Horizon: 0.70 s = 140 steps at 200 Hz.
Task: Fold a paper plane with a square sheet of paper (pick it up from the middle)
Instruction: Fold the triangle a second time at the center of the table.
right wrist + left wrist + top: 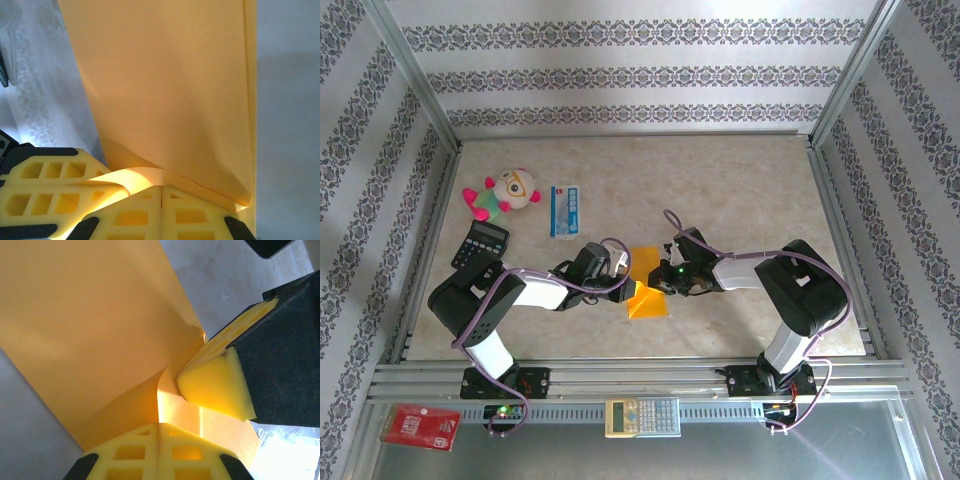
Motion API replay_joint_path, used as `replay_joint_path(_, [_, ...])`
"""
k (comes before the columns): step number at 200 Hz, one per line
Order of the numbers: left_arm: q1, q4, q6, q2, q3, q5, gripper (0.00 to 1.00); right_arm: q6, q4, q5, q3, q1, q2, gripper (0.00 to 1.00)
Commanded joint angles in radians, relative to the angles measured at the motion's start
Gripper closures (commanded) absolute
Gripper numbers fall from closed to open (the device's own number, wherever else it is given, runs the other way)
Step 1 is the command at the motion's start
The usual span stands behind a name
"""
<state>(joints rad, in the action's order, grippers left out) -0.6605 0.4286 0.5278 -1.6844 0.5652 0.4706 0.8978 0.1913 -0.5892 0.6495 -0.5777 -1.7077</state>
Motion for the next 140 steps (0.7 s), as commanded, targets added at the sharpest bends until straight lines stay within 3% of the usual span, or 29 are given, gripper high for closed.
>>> replay_joint_path(1, [0.014, -0.2, -0.036, -0.017, -0.013, -0.16, 0.94, -0.023, -0.042, 0.04, -0.039, 0.006, -0.042, 0.95])
replay_joint_path(59, [0.013, -0.295, -0.017, 0.1, 0.022, -0.178, 0.68, -0.017, -0.039, 0.052, -0.063, 0.005, -0.043, 0.96])
replay_joint_path(93, [-0.008, -0.321, 0.054, 0.254, -0.014, -0.194, 0.6, -0.008, -0.037, 0.057, -0.062, 0.003, -0.043, 0.95])
replay_joint_path(113, [-0.066, -0.307, 0.108, 0.319, -0.036, -0.193, 0.64, -0.008, -0.04, 0.059, -0.059, 0.001, -0.042, 0.95])
replay_joint_path(140, [-0.131, -0.258, 0.15, 0.276, -0.01, -0.129, 0.88, -0.01, -0.041, 0.062, -0.057, 0.003, -0.045, 0.96])
